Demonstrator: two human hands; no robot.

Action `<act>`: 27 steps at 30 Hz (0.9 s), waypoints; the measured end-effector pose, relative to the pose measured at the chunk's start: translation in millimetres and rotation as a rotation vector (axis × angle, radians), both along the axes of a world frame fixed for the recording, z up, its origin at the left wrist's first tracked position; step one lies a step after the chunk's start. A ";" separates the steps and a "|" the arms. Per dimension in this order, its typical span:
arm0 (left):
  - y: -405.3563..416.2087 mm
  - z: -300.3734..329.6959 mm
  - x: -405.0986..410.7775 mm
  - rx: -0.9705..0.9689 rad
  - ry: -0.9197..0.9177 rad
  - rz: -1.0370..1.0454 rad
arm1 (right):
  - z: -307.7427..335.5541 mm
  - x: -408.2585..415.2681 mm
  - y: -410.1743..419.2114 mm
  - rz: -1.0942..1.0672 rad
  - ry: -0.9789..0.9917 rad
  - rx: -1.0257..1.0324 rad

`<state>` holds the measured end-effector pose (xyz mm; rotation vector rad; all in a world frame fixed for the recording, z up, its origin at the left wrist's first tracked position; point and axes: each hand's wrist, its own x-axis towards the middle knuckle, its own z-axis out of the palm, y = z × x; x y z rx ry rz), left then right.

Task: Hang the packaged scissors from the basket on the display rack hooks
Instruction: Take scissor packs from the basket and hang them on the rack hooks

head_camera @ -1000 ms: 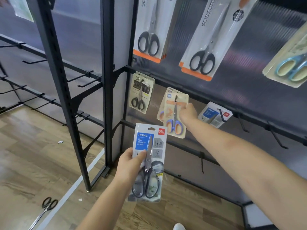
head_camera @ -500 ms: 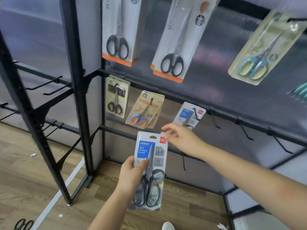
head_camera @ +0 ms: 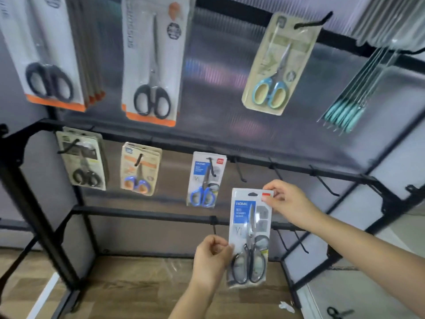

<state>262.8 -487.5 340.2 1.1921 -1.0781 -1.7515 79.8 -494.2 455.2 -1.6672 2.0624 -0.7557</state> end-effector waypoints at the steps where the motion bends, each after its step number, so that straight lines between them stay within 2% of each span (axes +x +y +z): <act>1: -2.1 2.4 -8.4 -0.007 0.002 0.005 | 0.0 -4.7 -3.5 -0.025 -0.007 -0.016; 6: -18.7 8.5 -28.2 -0.065 -0.008 0.080 | 1.7 -12.8 -24.0 -0.072 0.010 -0.090; 13: -38.5 0.3 -20.9 -0.095 -0.066 0.161 | -9.4 -3.7 -39.4 -0.074 0.046 -0.075; 21: -58.6 -10.0 -32.8 -0.069 -0.124 0.174 | -20.2 -8.5 -58.1 -0.091 0.067 -0.069; 27: -66.6 -7.7 -37.3 -0.103 -0.223 0.151 | -21.6 -9.0 -89.7 -0.086 0.157 -0.099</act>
